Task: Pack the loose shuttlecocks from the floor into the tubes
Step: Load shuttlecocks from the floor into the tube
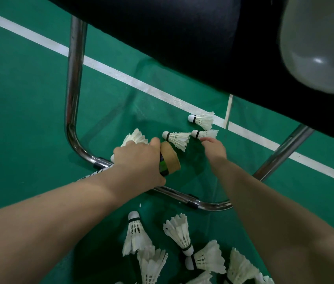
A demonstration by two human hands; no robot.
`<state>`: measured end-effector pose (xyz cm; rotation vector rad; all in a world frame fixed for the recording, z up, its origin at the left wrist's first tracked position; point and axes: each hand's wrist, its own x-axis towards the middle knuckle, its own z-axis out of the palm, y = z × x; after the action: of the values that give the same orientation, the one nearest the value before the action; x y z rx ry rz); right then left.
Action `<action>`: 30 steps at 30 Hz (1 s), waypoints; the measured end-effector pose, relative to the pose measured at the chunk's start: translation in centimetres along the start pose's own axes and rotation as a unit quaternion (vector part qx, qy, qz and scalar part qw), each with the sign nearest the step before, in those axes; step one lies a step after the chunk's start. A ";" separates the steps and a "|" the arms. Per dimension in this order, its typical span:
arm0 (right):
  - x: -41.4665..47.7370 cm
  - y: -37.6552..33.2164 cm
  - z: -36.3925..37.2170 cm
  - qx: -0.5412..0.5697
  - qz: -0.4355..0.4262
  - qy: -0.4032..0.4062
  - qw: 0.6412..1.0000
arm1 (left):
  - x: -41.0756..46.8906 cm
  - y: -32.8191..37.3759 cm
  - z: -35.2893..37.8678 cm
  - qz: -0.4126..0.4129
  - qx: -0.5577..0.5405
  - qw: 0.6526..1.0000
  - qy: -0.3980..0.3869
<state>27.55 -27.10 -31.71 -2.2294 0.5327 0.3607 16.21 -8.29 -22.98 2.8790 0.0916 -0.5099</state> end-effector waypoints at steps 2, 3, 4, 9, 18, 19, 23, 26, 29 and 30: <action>0.0 -0.4 0.0 0.027 0.003 -0.012 1.000 | -0.2 0.0 0.1 0.005 -0.003 1.000 0.000; 0.1 -0.3 0.0 0.048 0.006 -0.010 0.999 | -0.2 0.0 0.1 0.007 -0.004 1.000 0.001; -0.1 -0.4 0.1 0.067 0.011 0.000 0.998 | -0.3 0.0 0.1 0.009 -0.004 1.000 0.002; -2.1 -0.5 -0.5 0.154 -0.013 0.084 0.984 | -0.4 -0.7 0.1 0.013 -0.007 1.000 0.021; -8.3 -3.1 -3.1 0.188 -0.176 -0.069 0.964 | -0.1 -0.7 0.7 0.014 -0.021 0.999 0.029; -8.9 -3.6 -3.1 0.163 -0.189 -0.096 0.964 | -0.1 -0.8 0.7 0.010 -0.021 0.999 0.032; -9.8 -5.2 -3.0 0.089 -0.198 -0.129 0.968 | 0.1 -1.6 0.6 -0.008 -0.011 0.999 0.044; -9.9 -6.2 -3.6 0.065 -0.223 -0.124 0.965 | 0.1 -2.1 0.4 -0.008 -0.010 0.998 0.059; -10.5 -6.8 -4.0 0.028 -0.244 -0.150 0.958 | 0.0 -2.5 0.2 -0.014 -0.011 0.998 0.060; -10.5 -6.8 -4.1 0.023 -0.249 -0.156 0.956 | 0.0 -2.7 0.1 -0.018 -0.015 0.998 0.060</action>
<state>22.05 -23.50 -20.36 -2.1146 -0.1880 0.4147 15.90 -5.70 -23.62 2.8815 0.1696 -0.3390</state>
